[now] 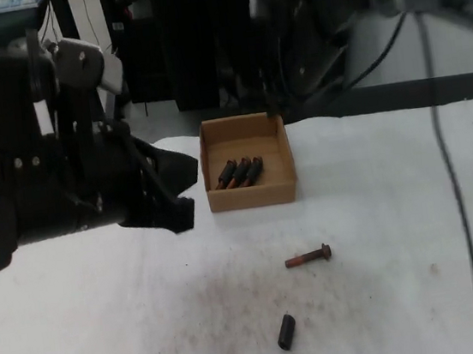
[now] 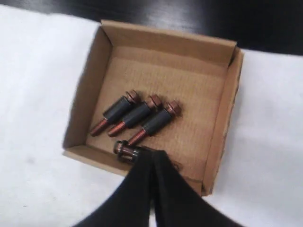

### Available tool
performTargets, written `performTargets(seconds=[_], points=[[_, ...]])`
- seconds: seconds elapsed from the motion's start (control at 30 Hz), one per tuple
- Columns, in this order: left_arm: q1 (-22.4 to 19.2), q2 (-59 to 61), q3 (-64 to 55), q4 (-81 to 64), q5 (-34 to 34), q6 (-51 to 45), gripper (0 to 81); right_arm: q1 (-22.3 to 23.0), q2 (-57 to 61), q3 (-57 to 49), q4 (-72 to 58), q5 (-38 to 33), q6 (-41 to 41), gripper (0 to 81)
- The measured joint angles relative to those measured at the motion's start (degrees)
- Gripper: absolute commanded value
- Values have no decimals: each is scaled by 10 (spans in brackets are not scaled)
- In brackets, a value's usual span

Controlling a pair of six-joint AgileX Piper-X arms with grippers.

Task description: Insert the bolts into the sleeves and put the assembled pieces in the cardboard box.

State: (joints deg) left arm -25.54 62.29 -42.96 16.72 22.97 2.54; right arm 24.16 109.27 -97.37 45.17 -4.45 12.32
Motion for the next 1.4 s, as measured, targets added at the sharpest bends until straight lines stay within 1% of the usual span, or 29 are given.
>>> performTargets(seconds=[0.1, 0.13, 0.2, 0.23, 0.27, 0.3, 0.4, 0.43, 0.47, 0.53, 0.6, 0.63, 0.67, 0.7, 0.73, 0.87, 0.93, 1.0, 1.03, 1.07, 1.1, 1.17, 1.27, 1.4], points=[[-10, -13, 0, 17, -18, 8, 2, 3, -65, 45, -28, -1, 11, 8], [-13, -14, 0, 22, -19, 9, 2, 4, -89, 80, -37, -1, 15, 8], [-16, -15, 0, 30, -19, 8, 2, 5, -132, 103, -40, -1, 15, 8], [-20, -15, 0, 36, -18, 8, 2, 5, -157, 129, -40, -2, 16, 8], [-22, -15, 0, 44, -9, 8, 2, 5, -177, 187, -42, -2, 20, 8], [-26, -15, 0, 53, 13, 10, 2, 5, -203, 218, -42, -2, 23, 8], [-44, -15, 0, 71, 109, 35, 2, 5, -292, 314, -54, -2, 45, 8], [-53, -15, 0, 73, 130, 49, 2, 5, -326, 349, -62, -5, 50, 8], [-61, -15, 0, 73, 136, 61, 2, 5, -355, 376, -68, -9, 57, 8], [-79, -13, 0, 70, 117, 88, 2, 5, -426, 434, -78, -28, 66, 8], [-86, -7, -1, 63, 100, 95, 2, 5, -488, 475, -81, -48, 70, 8], [-89, 2, -5, 58, 90, 100, 2, 5, -494, 475, -81, -50, 70, 8], [-91, 19, -13, 55, 83, 100, 2, 5, -522, 490, -81, -57, 71, 8], [-91, 63, -42, 57, 77, 94, 2, 5, -589, 500, -78, -63, 72, 8], [-91, 69, -42, 57, 76, 93, 2, 5, -619, 510, -73, -67, 72, 8], [-93, 201, -141, 107, 81, 82, 2, 5, -699, 527, -44, -73, 72, 8], [-93, 264, -203, 149, 84, 88, 2, 5, -727, 529, -24, -59, 72, 8], [-97, 326, -274, 206, 84, 113, 2, 5, -751, 529, 3, -34, 72, 8], [-104, 377, -336, 251, 82, 131, 0, 5, -751, 529, 17, -24, 72, 8], [-110, 403, -368, 276, 62, 165, 3, 3, -760, 529, 32, -12, 70, 8], [-126, 446, -421, 313, 30, 201, 10, 0, -770, 529, 47, -5, 65, 8], [-142, 482, -461, 339, -9, 247, 43, -8, -782, 529, 73, 3, 56, 8], [-163, 518, -494, 355, -65, 302, 137, -28, -794, 530, 100, 6, 41, 8], [-178, 543, -510, 356, -101, 341, 316, -67, -809, 531, 113, 7, 21, 8]])
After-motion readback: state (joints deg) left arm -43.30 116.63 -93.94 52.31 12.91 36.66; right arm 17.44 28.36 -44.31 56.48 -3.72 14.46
